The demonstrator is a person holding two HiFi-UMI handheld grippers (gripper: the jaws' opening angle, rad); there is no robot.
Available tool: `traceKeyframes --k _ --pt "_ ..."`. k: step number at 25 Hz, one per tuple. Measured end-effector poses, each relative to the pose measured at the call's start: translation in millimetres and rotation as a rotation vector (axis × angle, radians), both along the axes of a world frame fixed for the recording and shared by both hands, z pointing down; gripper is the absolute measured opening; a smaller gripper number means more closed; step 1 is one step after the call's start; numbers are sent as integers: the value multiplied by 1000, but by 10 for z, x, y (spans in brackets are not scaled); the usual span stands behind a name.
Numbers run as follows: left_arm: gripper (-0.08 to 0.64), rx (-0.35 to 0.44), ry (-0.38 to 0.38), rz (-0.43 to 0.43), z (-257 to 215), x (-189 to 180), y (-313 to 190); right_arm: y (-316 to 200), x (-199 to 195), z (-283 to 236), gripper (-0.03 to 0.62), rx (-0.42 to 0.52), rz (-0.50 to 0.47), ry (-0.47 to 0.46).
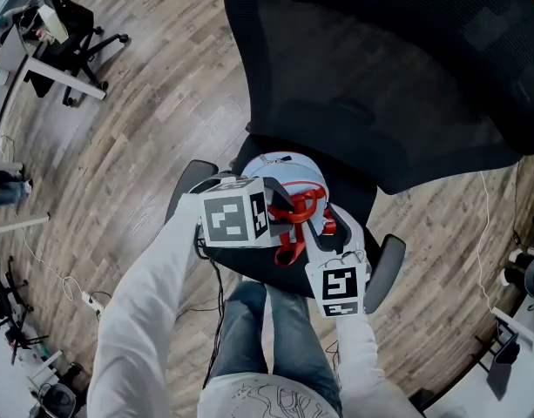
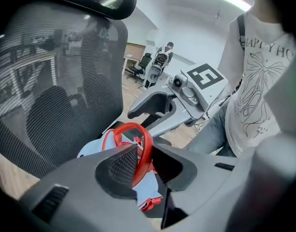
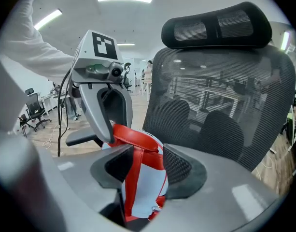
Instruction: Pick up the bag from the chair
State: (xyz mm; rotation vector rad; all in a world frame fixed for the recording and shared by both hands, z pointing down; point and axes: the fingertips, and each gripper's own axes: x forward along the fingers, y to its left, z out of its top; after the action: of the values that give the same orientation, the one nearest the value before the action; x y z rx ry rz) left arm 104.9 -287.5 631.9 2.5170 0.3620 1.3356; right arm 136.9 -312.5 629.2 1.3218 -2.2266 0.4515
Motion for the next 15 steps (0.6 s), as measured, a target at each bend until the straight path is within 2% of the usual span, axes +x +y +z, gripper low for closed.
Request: traceKeyframes --k 3,9,15 --pt "85 12 -16 50 16 7 48 17 6 12 199 -8 -3 7" --pt "63 104 -61 143 60 27 108 13 26 20 199 -11 -11 29" --pt "64 114 -122 187 49 37 106 -7 27 -2 199 -4 -4 22"
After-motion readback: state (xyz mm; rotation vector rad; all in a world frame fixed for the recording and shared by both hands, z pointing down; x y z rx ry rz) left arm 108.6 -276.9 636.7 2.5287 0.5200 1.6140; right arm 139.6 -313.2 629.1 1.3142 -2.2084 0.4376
